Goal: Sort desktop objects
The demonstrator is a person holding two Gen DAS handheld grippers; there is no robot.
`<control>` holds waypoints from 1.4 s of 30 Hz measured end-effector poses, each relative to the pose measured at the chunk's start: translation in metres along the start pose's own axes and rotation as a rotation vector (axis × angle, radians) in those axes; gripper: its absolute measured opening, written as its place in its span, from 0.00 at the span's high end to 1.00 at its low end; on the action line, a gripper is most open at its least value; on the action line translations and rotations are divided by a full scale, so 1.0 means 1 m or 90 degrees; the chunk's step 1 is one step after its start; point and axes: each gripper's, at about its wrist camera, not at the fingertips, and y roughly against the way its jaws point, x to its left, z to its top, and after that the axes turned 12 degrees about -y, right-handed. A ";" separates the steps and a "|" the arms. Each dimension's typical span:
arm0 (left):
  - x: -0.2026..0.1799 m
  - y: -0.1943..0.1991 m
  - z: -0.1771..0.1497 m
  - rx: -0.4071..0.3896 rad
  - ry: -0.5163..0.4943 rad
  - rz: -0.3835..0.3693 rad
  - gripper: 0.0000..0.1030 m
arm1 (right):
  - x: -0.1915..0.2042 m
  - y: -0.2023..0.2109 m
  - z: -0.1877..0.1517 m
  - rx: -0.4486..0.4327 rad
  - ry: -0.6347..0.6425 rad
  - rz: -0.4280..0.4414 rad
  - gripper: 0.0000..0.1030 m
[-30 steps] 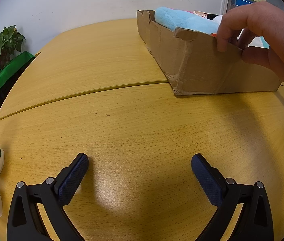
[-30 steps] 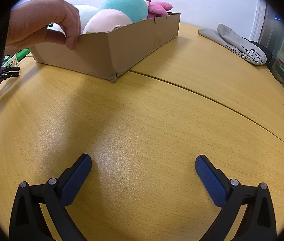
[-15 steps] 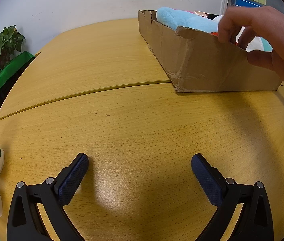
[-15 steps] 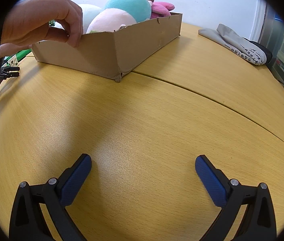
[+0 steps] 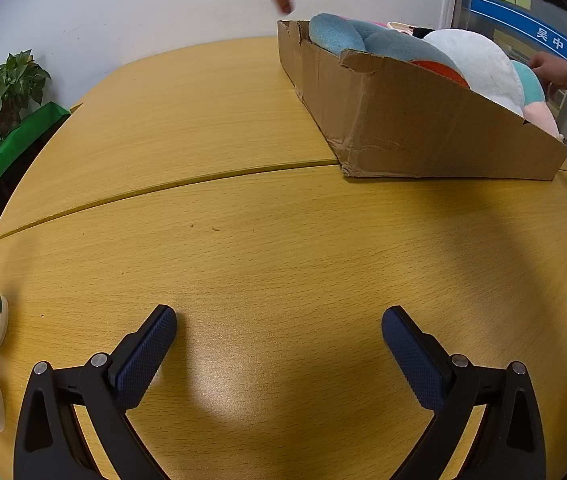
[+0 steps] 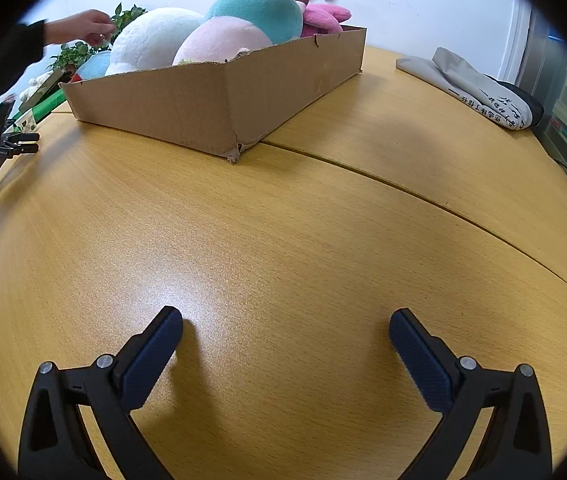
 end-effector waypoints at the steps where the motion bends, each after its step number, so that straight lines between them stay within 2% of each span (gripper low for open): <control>1: 0.000 0.000 0.000 0.000 0.000 0.000 0.00 | 0.000 0.000 0.000 0.000 0.000 0.000 0.00; 13: -0.001 0.004 -0.005 0.000 0.000 0.000 0.00 | 0.000 0.000 0.000 0.000 0.000 0.000 0.00; 42: 0.000 -0.005 0.006 0.000 0.000 -0.001 0.00 | 0.001 0.002 -0.001 0.000 0.000 0.000 0.00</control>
